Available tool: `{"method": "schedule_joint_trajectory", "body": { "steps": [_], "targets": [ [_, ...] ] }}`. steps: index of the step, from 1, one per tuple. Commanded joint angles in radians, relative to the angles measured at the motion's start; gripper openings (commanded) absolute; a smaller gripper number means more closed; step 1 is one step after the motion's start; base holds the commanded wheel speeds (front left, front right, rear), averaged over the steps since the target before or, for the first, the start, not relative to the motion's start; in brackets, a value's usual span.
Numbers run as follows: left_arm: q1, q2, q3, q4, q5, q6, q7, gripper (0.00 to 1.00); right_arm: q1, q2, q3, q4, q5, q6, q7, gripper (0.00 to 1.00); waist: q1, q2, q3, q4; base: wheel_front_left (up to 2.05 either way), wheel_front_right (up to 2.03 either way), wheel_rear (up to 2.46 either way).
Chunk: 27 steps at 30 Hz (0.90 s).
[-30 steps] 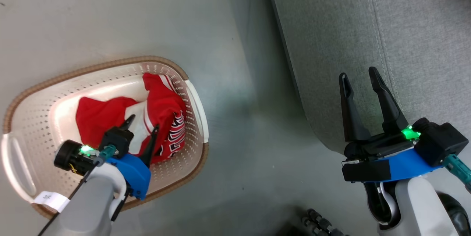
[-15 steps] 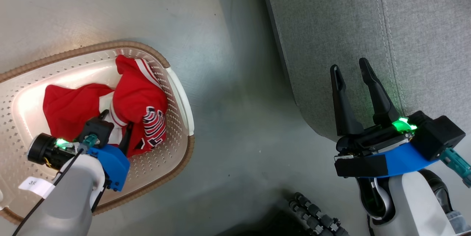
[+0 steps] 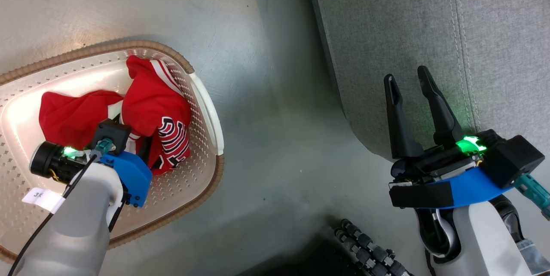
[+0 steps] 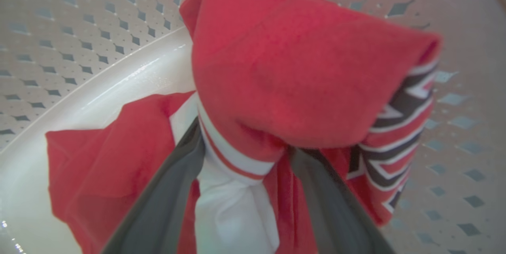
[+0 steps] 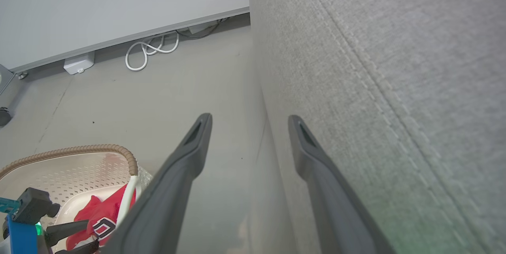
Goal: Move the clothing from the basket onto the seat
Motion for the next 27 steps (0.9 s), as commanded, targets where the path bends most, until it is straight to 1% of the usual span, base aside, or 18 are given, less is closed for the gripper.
{"method": "schedule_joint_trajectory", "body": {
  "steps": [1, 2, 3, 4, 5, 19, 27],
  "targets": [
    [-0.018, 0.0, 0.0, 0.001, -0.002, 0.004, -0.005, 1.0, -0.005, 0.001, 0.003, -0.004, 0.0, 0.001, -0.006, 1.0, -0.0001, 0.0, 0.0, 0.001, 0.0, 0.0, 0.0],
    [-0.021, -0.001, 0.001, 0.002, -0.003, 0.004, -0.006, 1.0, -0.006, 0.001, 0.004, -0.003, -0.001, 0.001, -0.006, 1.0, -0.0001, 0.0, 0.0, 0.001, 0.0, 0.0, 0.0],
    [-0.024, -0.001, 0.001, 0.003, -0.004, 0.004, -0.008, 0.71, -0.007, 0.001, 0.004, -0.003, -0.002, 0.001, -0.006, 1.0, -0.0001, 0.0, -0.001, 0.001, 0.0, 0.0, 0.0],
    [-0.026, -0.001, 0.0, 0.004, -0.003, 0.004, -0.009, 0.05, -0.007, 0.001, 0.004, -0.003, -0.003, 0.001, -0.006, 1.0, -0.0001, 0.0, -0.002, 0.002, 0.0, 0.0, 0.0],
    [-0.025, -0.003, -0.001, 0.005, -0.003, 0.005, -0.009, 0.0, -0.007, 0.001, 0.004, -0.002, -0.004, 0.001, -0.006, 1.0, -0.0001, 0.0, -0.003, 0.003, 0.0, 0.0, 0.0],
    [-0.002, 0.001, 0.0, -0.032, -0.019, -0.005, -0.01, 0.0, -0.012, 0.001, 0.001, 0.003, -0.015, 0.001, -0.006, 1.0, -0.0001, 0.0, -0.024, 0.016, 0.0, 0.0, 0.0],
    [0.023, -0.008, 0.012, -0.072, -0.032, -0.006, -0.01, 0.0, -0.021, 0.001, -0.007, 0.011, -0.033, 0.001, -0.006, 1.0, -0.0001, 0.0, -0.083, 0.051, 0.0, 0.0, 0.0]
  ]
}}
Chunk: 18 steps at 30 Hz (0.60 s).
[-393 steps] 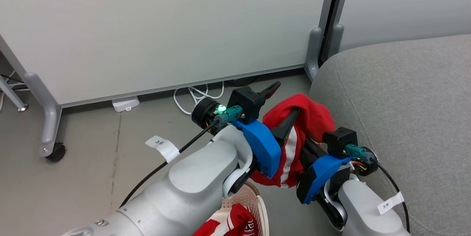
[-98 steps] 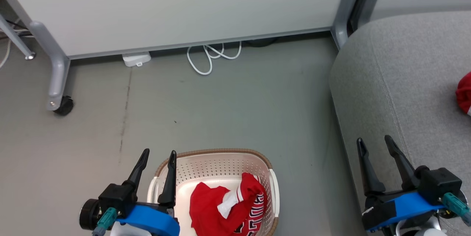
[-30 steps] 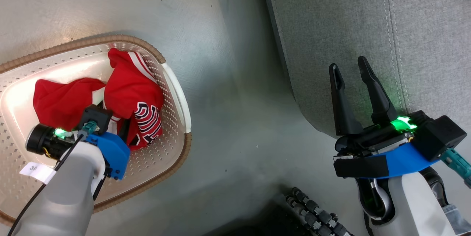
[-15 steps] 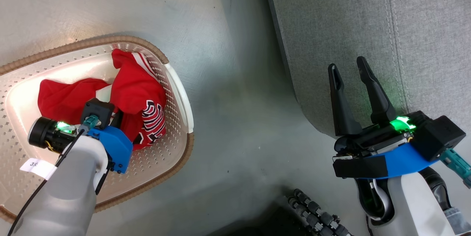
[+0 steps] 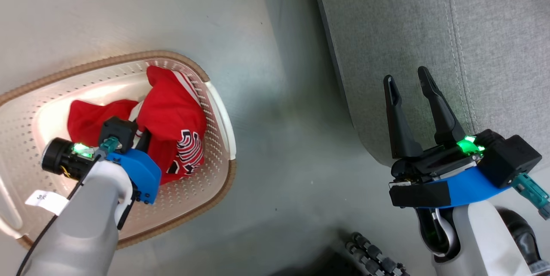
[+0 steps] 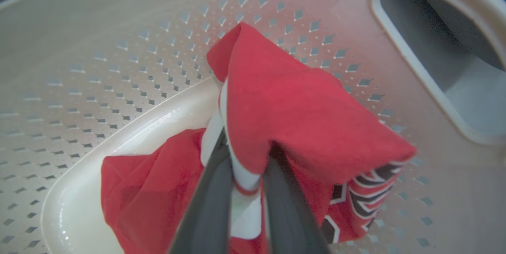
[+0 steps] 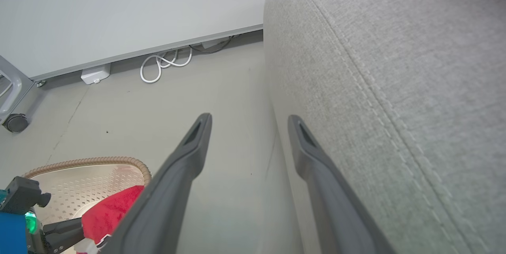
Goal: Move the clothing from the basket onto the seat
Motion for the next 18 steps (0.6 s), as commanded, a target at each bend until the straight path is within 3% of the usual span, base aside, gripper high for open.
{"method": "schedule_joint_trajectory", "body": {
  "steps": [1, 11, 18],
  "targets": [
    [0.013, -0.004, 0.006, -0.011, -0.004, -0.001, -0.005, 0.0, -0.017, 0.001, -0.002, 0.003, -0.006, 0.001, -0.006, 1.0, -0.0001, 0.0, -0.032, 0.022, 0.0, 0.0, 0.0],
    [0.103, -0.031, -0.018, -0.122, -0.056, -0.002, -0.005, 0.0, 0.0, 0.001, -0.026, 0.048, -0.058, 0.001, -0.005, 1.0, -0.0001, 0.0, -0.215, 0.114, 0.0, 0.0, 0.0],
    [0.21, -0.059, -0.043, -0.2, -0.093, -0.002, -0.005, 0.0, 0.047, 0.0, -0.042, 0.097, -0.086, 0.001, 0.008, 1.0, -0.0001, 0.0, -0.408, 0.185, 0.0, 0.0, 0.0]
  ]
}}
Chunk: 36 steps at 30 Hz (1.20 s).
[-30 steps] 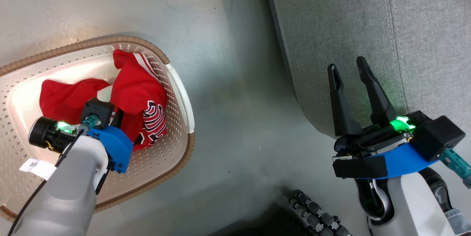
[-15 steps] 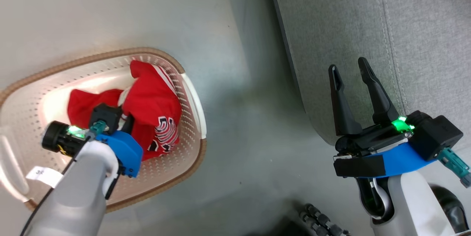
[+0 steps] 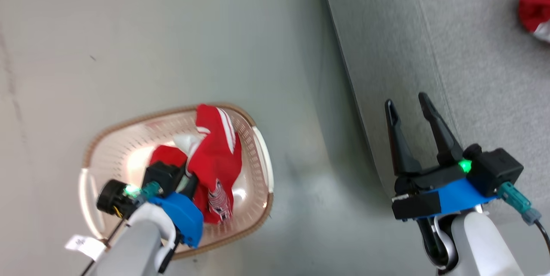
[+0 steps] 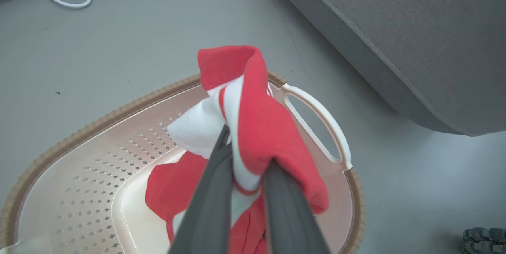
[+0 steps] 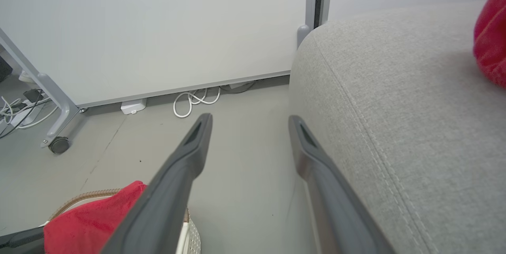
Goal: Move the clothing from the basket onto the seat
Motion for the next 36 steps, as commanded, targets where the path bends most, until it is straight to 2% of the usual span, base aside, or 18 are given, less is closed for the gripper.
{"method": "schedule_joint_trajectory", "body": {
  "steps": [1, 13, 16, 18, 28, 36],
  "targets": [
    [0.028, -0.007, -0.01, -0.019, -0.012, -0.001, -0.005, 0.0, 0.022, -0.001, -0.007, 0.005, -0.008, 0.001, 0.009, 1.0, 0.0001, 0.0, -0.133, 0.07, 0.0, 0.0, 0.0],
    [0.111, -0.053, -0.098, -0.122, -0.072, -0.001, -0.005, 0.0, 0.142, -0.001, -0.045, 0.008, -0.028, 0.001, 0.073, 1.0, 0.0001, 0.0, -0.375, 0.192, 0.0, 0.0, 0.0],
    [0.11, -0.097, -0.118, -0.137, -0.057, -0.001, -0.005, 0.0, 0.176, -0.001, -0.047, 0.006, -0.02, 0.001, 0.086, 1.0, 0.0001, 0.0, -0.425, 0.221, 0.0, 0.0, 0.0],
    [0.106, -0.101, -0.12, -0.141, -0.054, -0.001, -0.005, 0.0, 0.193, -0.001, -0.045, 0.002, -0.013, 0.001, 0.093, 1.0, 0.0001, 0.0, -0.451, 0.236, 0.0, 0.0, 0.0],
    [0.033, -0.143, -0.187, -0.148, -0.105, -0.001, -0.005, 0.0, 0.255, -0.001, -0.034, -0.006, -0.001, 0.001, 0.118, 1.0, 0.0001, 0.0, -0.531, 0.284, 0.0, 0.0, 0.0],
    [-0.071, -0.175, -0.241, -0.117, -0.173, -0.001, -0.005, 0.0, 0.287, -0.001, -0.015, -0.012, 0.004, 0.001, 0.139, 1.0, 0.0001, 0.0, -0.568, 0.296, 0.0, 0.0, 0.0]
  ]
}}
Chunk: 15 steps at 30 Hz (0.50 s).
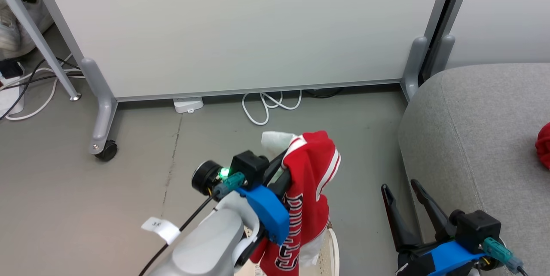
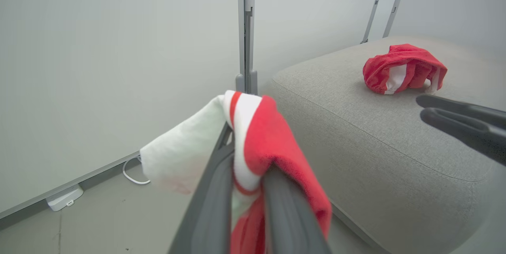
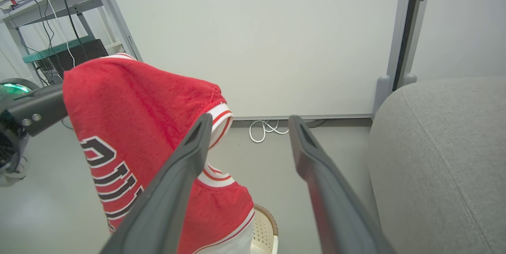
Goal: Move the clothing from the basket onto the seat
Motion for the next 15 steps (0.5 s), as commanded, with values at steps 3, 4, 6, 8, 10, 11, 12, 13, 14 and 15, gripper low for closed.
{"method": "schedule_joint_trajectory", "body": {
  "steps": [3, 4, 6, 8, 10, 11, 12, 13, 14, 15],
  "targets": [
    [-0.064, -0.008, -0.016, 0.019, -0.028, -0.001, -0.001, 0.0, 0.022, -0.001, 0.007, -0.005, 0.004, 0.001, 0.009, 1.0, 0.0002, -0.0001, -0.011, 0.004, 0.0, 0.0, 0.0],
    [-0.079, -0.01, -0.022, 0.025, -0.037, -0.001, 0.001, 0.0, 0.026, -0.001, 0.009, -0.006, 0.004, 0.001, 0.012, 1.0, 0.0002, -0.0001, -0.014, 0.004, 0.0, 0.0, 0.0],
    [-0.108, -0.014, -0.032, 0.032, -0.053, -0.001, 0.006, 0.0, 0.031, -0.001, 0.013, -0.006, 0.004, 0.001, 0.016, 1.0, 0.0002, -0.0001, -0.018, 0.005, 0.0, 0.0, 0.0],
    [-0.134, -0.017, -0.039, 0.037, -0.068, -0.001, 0.012, 0.0, 0.031, -0.001, 0.018, -0.007, 0.004, 0.001, 0.016, 1.0, 0.0002, -0.0001, -0.02, 0.006, 0.0, 0.0, 0.0],
    [-0.16, -0.018, -0.051, 0.031, -0.087, -0.001, 0.018, 0.0, 0.031, -0.001, 0.025, -0.008, 0.006, 0.001, 0.019, 1.0, 0.0002, -0.0001, -0.022, 0.005, 0.0, 0.0, 0.0],
    [-0.172, -0.018, -0.06, 0.022, -0.099, 0.0, 0.022, 0.0, 0.03, -0.001, 0.029, -0.008, 0.006, 0.001, 0.02, 1.0, 0.0002, -0.0001, -0.023, 0.004, 0.0, 0.0, 0.0],
    [-0.184, -0.018, -0.07, 0.015, -0.109, 0.005, 0.027, 0.0, 0.029, -0.001, 0.034, -0.008, 0.006, 0.001, 0.022, 1.0, 0.0002, -0.0001, -0.023, 0.003, 0.0, 0.0, 0.0],
    [-0.193, -0.018, -0.079, 0.008, -0.119, 0.011, 0.03, 0.0, 0.028, -0.001, 0.038, -0.007, 0.006, 0.001, 0.023, 1.0, 0.0002, -0.0001, -0.023, 0.002, 0.0, 0.0, 0.0],
    [-0.202, -0.017, -0.09, 0.001, -0.129, 0.017, 0.034, 0.0, 0.027, -0.001, 0.042, -0.007, 0.006, 0.001, 0.023, 1.0, 0.0002, -0.0001, -0.023, 0.001, 0.0, 0.0, 0.0],
    [-0.211, -0.017, -0.101, -0.006, -0.14, 0.023, 0.038, 0.0, 0.026, -0.001, 0.046, -0.006, 0.007, 0.001, 0.023, 1.0, 0.0002, -0.0001, -0.023, -0.001, 0.0, 0.0, 0.0]
  ]
}}
